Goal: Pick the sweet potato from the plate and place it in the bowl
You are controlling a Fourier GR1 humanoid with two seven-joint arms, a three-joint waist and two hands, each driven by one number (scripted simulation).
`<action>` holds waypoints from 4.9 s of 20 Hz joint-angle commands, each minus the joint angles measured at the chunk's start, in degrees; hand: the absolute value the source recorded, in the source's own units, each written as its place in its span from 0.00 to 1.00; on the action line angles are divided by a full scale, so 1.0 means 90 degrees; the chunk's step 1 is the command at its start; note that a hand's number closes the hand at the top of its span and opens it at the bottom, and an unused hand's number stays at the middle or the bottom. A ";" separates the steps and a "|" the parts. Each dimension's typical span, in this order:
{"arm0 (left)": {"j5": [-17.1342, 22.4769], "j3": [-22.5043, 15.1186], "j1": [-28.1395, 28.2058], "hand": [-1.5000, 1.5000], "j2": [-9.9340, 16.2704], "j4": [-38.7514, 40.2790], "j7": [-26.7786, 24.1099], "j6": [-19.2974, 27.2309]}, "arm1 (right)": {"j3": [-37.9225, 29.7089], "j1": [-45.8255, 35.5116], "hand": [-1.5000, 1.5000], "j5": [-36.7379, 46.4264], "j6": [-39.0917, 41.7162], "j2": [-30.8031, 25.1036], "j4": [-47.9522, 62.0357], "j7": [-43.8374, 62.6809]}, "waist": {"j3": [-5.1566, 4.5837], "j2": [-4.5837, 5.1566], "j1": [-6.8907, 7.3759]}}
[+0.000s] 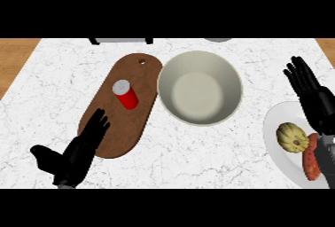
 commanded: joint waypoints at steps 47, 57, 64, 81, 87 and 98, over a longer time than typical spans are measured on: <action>-0.1575 0.0794 -0.1648 0.50 -0.0129 0.0063 0.0431 0.0288 | -0.1479 0.3562 0.00 0.1927 -0.1209 -0.0252 -0.4086 0.5295 | -0.0250 0.0125 -0.0145; -0.2031 0.0601 -0.1196 0.50 -0.0616 0.0043 0.0142 0.0342 | -0.1906 0.3470 0.00 0.1775 -0.1002 0.0635 -0.3852 0.4288 | -0.0250 0.0127 -0.0121; -0.2230 0.0712 -0.1218 0.50 -0.0668 -0.0103 0.0275 0.0188 | -0.1864 0.3416 0.00 0.1957 -0.1008 0.1287 -0.3854 0.4288 | -0.0250 0.0128 -0.0116; -0.2570 0.0940 -0.1229 0.50 -0.1032 0.0086 0.0120 0.0051 | -0.1796 0.2934 0.00 0.2823 -0.1231 0.1971 -0.2271 0.3153 | -0.0250 0.0132 -0.0113; -0.2426 0.1114 -0.1397 0.50 -0.1000 0.0307 0.0106 -0.0103 | -0.1828 0.2755 0.00 0.3389 -0.1244 0.1607 -0.1207 0.2948 | -0.0250 0.0138 -0.0109; -0.2377 0.1283 -0.1562 0.50 -0.0959 0.0166 0.0406 -0.0271 | -0.1107 0.2713 1.00 0.4034 -0.0900 0.1532 -0.0893 0.2102 | -0.0249 0.0136 -0.0096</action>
